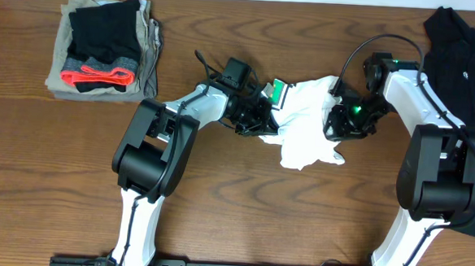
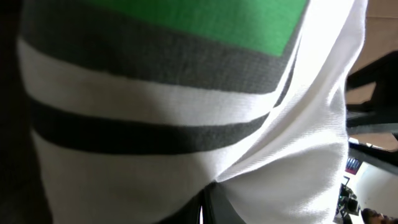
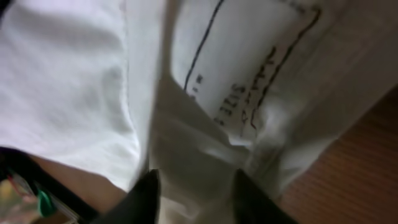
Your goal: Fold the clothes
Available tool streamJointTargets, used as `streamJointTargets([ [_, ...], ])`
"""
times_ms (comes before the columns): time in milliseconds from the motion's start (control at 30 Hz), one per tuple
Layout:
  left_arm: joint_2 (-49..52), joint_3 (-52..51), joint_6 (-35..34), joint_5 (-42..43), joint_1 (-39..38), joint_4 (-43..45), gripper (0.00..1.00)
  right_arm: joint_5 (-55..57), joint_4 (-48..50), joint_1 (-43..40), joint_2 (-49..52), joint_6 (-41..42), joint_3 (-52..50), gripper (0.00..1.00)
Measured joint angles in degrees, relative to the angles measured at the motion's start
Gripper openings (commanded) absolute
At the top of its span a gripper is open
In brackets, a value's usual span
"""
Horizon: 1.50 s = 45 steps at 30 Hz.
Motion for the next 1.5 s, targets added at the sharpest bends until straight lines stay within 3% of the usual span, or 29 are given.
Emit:
streamJointTargets([
  [267,0.0,0.0,0.0,-0.02,0.0,0.0,0.06,-2.4,4.55,0.0,0.0,-0.26,0.0,0.55],
  [500,0.0,0.0,0.0,-0.02,0.0,0.0,0.06,-3.1,4.83,0.0,0.0,-0.35,0.0,0.4],
  [667,0.0,0.0,0.0,-0.02,0.0,0.0,0.06,-3.3,5.05,-0.24,0.0,-0.11,0.0,0.48],
  [1000,0.0,0.0,0.0,-0.02,0.0,0.0,0.06,-6.6,8.13,-5.62,0.0,1.66,0.0,0.44],
  [1500,0.0,0.0,0.0,-0.02,0.0,0.0,0.06,-11.08,7.3,-2.08,0.0,0.52,0.0,0.4],
])
